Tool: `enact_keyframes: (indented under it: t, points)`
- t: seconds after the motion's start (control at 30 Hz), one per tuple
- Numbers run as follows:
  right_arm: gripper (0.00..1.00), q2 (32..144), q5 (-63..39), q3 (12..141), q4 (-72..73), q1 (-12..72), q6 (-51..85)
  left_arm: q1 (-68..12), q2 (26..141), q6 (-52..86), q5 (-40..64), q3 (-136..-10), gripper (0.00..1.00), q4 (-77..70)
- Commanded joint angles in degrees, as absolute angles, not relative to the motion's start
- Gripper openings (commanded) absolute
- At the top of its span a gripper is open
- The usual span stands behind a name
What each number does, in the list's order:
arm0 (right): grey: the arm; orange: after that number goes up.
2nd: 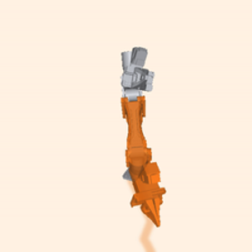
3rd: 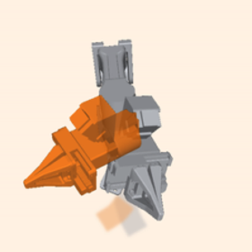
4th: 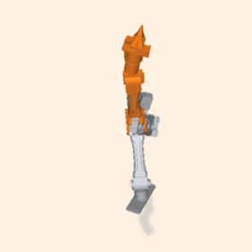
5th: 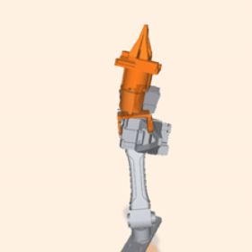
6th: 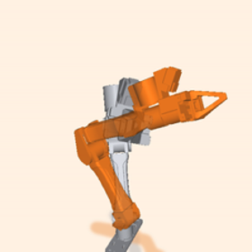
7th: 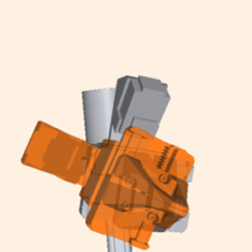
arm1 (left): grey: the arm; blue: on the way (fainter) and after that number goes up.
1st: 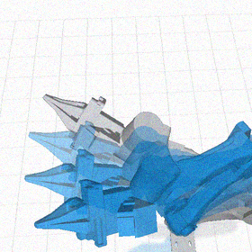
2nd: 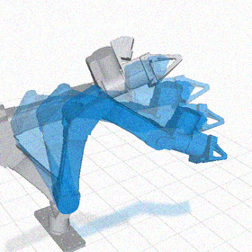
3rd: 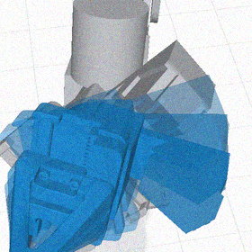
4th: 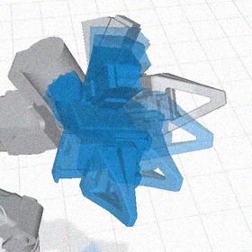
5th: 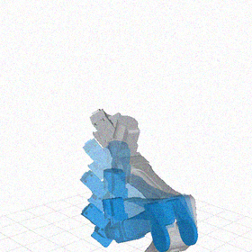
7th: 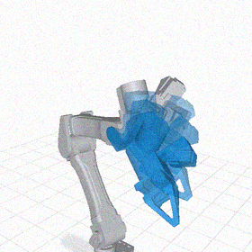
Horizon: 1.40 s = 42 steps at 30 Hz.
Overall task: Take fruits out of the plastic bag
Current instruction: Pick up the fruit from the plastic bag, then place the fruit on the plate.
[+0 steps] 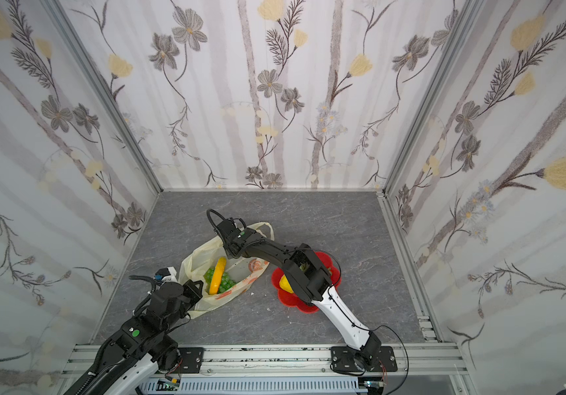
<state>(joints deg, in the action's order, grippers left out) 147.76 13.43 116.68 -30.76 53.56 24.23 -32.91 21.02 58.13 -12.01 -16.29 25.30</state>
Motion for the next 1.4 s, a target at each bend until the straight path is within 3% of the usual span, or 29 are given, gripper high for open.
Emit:
enact_keyframes:
  t: [0.0, 0.47, 1.0, 1.37]
  points:
    - [0.54, 143.9, 12.5, 113.2, -24.1, 53.8, 23.6, -32.9, 22.9, 56.2, -13.4, -16.0, 0.00, 22.2]
    - [0.53, 124.2, 7.2, 89.6, -7.3, 53.7, 20.8, -32.0, 39.0, 48.5, -17.1, -17.8, 0.00, 5.6]
    - [0.53, 97.0, 6.9, 60.8, 5.9, 49.5, 24.6, -24.9, 69.7, 38.6, -8.4, -26.9, 0.00, -19.3]
    - [0.53, 76.2, 10.4, 36.9, 11.1, 48.1, 31.2, -23.2, 70.0, 34.5, -10.4, -24.4, 0.00, -23.6]
